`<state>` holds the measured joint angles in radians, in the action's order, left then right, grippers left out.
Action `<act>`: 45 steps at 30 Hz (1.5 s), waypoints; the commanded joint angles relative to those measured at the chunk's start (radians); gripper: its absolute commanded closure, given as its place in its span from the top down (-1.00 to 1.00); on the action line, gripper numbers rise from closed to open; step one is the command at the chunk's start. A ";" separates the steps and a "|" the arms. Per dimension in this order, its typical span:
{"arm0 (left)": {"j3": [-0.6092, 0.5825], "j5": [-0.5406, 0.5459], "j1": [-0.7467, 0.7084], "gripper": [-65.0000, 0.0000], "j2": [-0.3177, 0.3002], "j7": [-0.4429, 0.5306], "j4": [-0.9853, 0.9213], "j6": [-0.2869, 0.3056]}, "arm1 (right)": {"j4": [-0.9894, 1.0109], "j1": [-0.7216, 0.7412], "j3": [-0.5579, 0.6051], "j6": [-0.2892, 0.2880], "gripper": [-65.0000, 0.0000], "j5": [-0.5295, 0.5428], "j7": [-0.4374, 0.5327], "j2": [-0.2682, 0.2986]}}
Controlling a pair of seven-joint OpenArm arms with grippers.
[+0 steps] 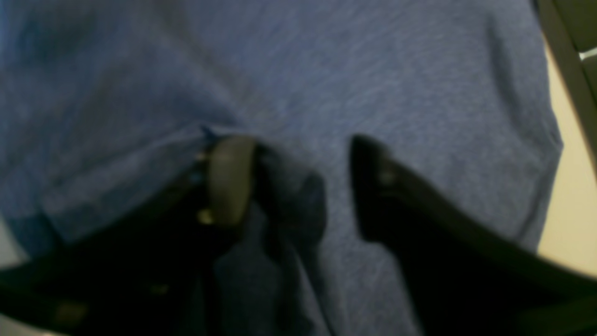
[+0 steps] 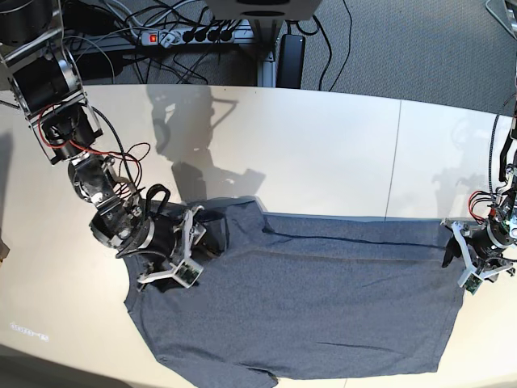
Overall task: Fold the T-shirt properly
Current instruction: 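Pull the held shirt edge back toward the robot with both grippers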
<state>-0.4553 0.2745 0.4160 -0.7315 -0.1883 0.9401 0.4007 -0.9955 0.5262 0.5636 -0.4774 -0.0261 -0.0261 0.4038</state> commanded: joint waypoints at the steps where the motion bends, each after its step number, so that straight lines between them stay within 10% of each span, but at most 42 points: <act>1: 0.010 0.019 0.032 0.12 -0.022 0.002 0.009 -0.024 | -0.011 0.031 -0.033 0.011 0.24 0.034 0.023 0.008; 18: 0.071 0.269 0.035 -0.11 0.040 -0.106 0.010 -0.105 | 0.156 0.026 -0.336 0.006 0.22 0.329 0.014 -0.106; 23: 0.132 0.291 0.032 -0.80 0.099 -0.153 0.009 -0.177 | 0.166 0.002 -0.335 0.003 -1.00 0.340 0.008 -0.137; 45: 0.137 0.172 0.035 -1.00 0.213 -0.271 -0.167 -0.180 | 0.166 -0.143 -0.439 0.003 -1.00 0.213 -0.039 -0.169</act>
<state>-0.3199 0.4641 0.4442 -0.5018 -0.3950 0.7769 0.2321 -0.8207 0.3740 0.1284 -0.4755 0.2016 -0.0315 0.2295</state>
